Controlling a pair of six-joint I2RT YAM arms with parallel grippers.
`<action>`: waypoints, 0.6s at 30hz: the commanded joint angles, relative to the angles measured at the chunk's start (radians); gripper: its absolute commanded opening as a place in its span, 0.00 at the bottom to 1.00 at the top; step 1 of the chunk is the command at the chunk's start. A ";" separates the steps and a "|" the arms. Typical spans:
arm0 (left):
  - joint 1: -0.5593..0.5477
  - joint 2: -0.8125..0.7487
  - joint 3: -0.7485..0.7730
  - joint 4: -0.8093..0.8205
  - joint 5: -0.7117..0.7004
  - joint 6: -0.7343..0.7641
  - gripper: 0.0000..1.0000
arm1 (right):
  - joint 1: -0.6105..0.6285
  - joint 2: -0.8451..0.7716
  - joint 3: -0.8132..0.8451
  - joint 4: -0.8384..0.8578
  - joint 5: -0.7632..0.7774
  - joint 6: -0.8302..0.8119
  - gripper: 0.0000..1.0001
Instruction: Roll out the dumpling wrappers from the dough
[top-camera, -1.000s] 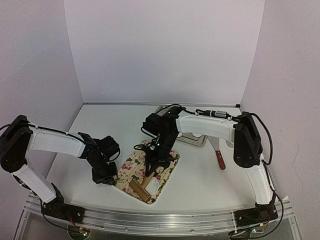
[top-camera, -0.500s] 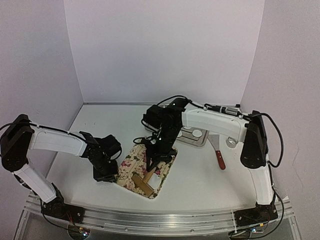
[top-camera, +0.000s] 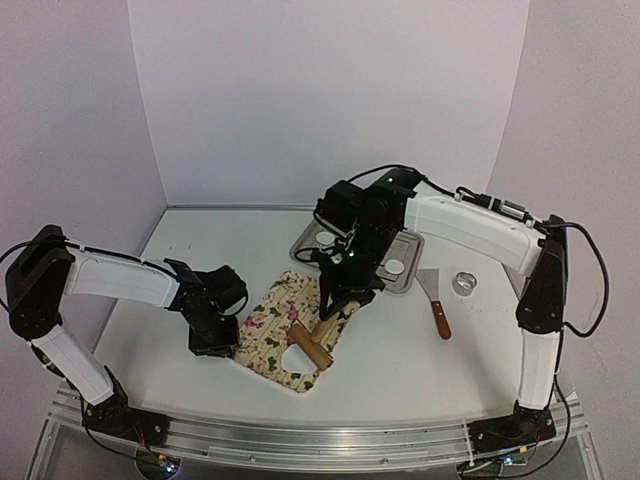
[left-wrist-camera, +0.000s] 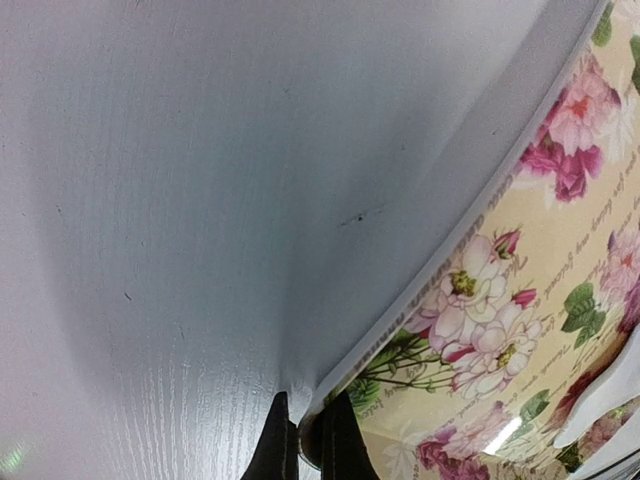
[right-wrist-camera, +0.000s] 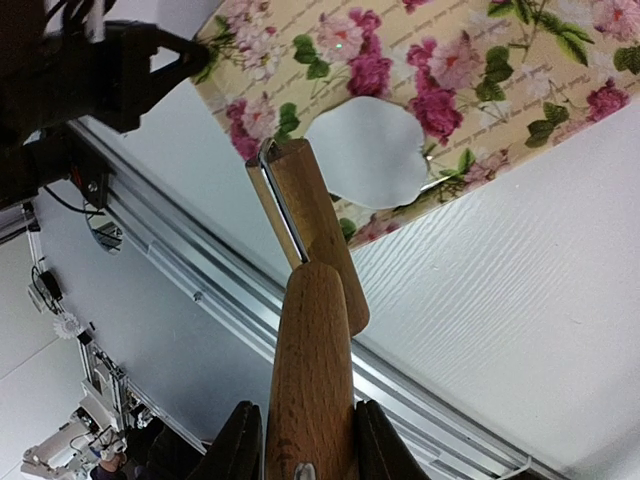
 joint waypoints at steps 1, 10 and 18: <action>0.005 -0.048 0.006 -0.022 -0.052 0.045 0.00 | -0.048 0.080 0.081 0.002 0.022 -0.022 0.00; 0.005 -0.074 -0.003 -0.028 -0.048 0.056 0.00 | -0.063 0.182 0.168 0.003 -0.002 -0.055 0.00; 0.005 -0.067 0.002 -0.025 -0.046 0.066 0.00 | -0.067 0.213 0.130 -0.008 0.086 -0.053 0.00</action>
